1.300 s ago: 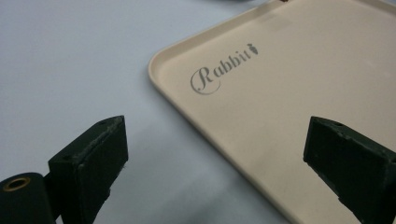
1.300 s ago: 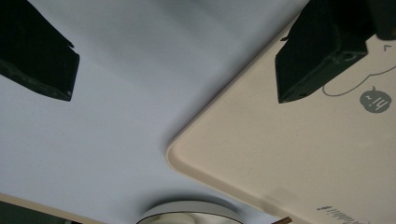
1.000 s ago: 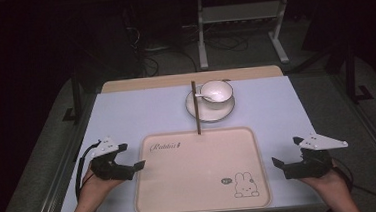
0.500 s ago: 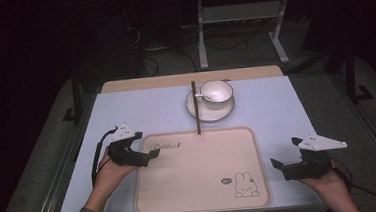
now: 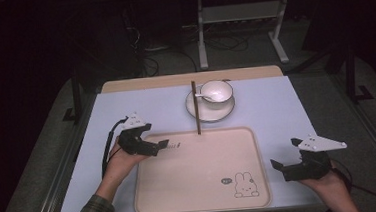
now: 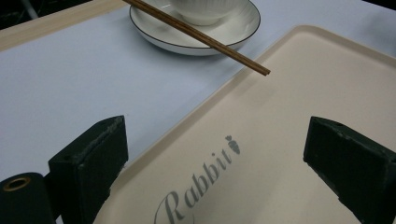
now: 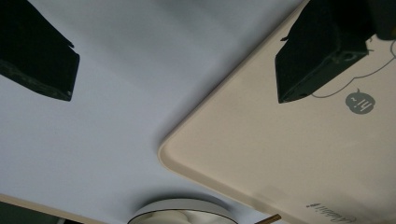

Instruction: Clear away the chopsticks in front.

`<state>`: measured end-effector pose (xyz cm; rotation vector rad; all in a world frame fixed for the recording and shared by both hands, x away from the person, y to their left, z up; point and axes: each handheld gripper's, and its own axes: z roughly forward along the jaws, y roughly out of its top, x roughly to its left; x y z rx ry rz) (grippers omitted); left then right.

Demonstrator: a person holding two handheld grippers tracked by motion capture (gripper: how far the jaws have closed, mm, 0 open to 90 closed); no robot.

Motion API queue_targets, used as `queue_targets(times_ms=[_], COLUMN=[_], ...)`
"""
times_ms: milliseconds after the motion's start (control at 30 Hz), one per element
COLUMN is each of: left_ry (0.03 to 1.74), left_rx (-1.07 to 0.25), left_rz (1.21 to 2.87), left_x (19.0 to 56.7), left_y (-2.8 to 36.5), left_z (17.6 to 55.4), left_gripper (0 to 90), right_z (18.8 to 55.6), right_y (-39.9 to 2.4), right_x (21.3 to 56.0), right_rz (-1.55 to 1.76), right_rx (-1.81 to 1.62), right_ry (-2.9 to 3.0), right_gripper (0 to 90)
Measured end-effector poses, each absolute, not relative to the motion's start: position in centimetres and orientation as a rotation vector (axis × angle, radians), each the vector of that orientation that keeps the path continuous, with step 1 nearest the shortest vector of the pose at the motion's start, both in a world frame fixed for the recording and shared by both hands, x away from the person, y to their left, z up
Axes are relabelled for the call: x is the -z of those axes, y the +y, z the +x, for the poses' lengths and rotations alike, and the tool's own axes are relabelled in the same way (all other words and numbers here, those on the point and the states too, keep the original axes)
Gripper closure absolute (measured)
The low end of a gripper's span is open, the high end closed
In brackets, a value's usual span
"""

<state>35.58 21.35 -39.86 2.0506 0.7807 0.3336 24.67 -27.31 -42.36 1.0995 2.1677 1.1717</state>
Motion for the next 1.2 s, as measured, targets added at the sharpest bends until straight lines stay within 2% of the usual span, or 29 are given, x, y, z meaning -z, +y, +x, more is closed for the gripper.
queue_targets(times_ms=[433,500,733,800,1200], left_ry=[0.765,0.765,0.790,0.795,0.857], left_rx=[-0.325,-0.332,-0.346,-0.335,-0.335], left_rz=[2.045,2.049,2.055,2.064,2.140], left_x=[39.2,39.1,39.0,39.1,40.7], left_y=[17.2,16.6,14.8,13.7,9.6], left_z=[39.0,39.6,41.6,42.6,46.2], left_gripper=[6.9,11.4,15.9,20.5,28.1], right_z=[24.7,24.7,24.7,24.7,24.7], right_y=[-27.3,-27.3,-27.3,-27.3,-27.4], right_x=[42.4,42.4,42.4,42.4,42.4], right_rz=[1.102,1.105,1.108,1.107,1.111], right_rx=[-1.172,-1.172,-1.171,-1.172,-1.181], right_ry=[2.169,2.167,2.168,2.168,2.167], right_gripper=[0.0,0.0,0.0,0.0,0.0])
